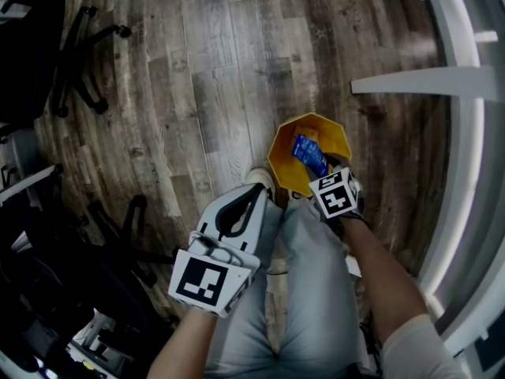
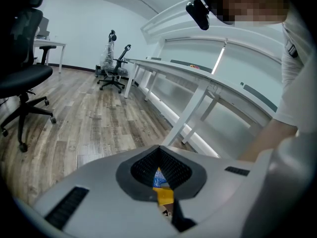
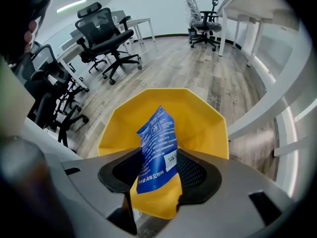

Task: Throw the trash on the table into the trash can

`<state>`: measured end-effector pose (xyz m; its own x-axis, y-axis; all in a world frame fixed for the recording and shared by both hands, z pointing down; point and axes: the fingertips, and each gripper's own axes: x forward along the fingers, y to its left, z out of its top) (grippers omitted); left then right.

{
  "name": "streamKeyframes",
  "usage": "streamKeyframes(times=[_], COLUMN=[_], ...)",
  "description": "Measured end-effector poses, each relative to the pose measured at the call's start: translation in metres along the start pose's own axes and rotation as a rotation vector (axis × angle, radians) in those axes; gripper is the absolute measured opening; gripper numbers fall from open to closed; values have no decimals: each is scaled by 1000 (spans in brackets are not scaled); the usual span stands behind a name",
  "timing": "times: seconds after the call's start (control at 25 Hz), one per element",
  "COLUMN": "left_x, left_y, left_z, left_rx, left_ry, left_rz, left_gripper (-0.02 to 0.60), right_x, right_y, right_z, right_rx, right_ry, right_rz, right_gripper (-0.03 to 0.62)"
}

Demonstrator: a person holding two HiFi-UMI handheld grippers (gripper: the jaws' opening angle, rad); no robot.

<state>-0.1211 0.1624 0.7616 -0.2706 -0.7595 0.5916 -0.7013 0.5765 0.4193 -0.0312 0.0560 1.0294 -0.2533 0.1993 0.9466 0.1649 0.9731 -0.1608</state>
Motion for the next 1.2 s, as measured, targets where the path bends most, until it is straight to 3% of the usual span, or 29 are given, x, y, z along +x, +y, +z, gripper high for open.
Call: streamKeyframes(times=[0.2, 0.6, 0.88, 1.2], left_x=[-5, -24, -57, -115], left_y=[1, -8, -33, -88], left_z=[-1, 12, 70, 153], left_rx=[-8, -1, 40, 93], left_ry=[-7, -3, -30, -69], left_rz=[0, 1, 9, -3], left_gripper=[2, 2, 2, 2], right_x=[0, -30, -107, -239], right_y=[4, 4, 5, 10], right_z=[2, 3, 38, 90], right_rx=[-12, -15, 2, 1], right_ry=[4, 5, -53, -166], right_rz=[1, -8, 5, 20], right_gripper=[264, 265, 258, 153])
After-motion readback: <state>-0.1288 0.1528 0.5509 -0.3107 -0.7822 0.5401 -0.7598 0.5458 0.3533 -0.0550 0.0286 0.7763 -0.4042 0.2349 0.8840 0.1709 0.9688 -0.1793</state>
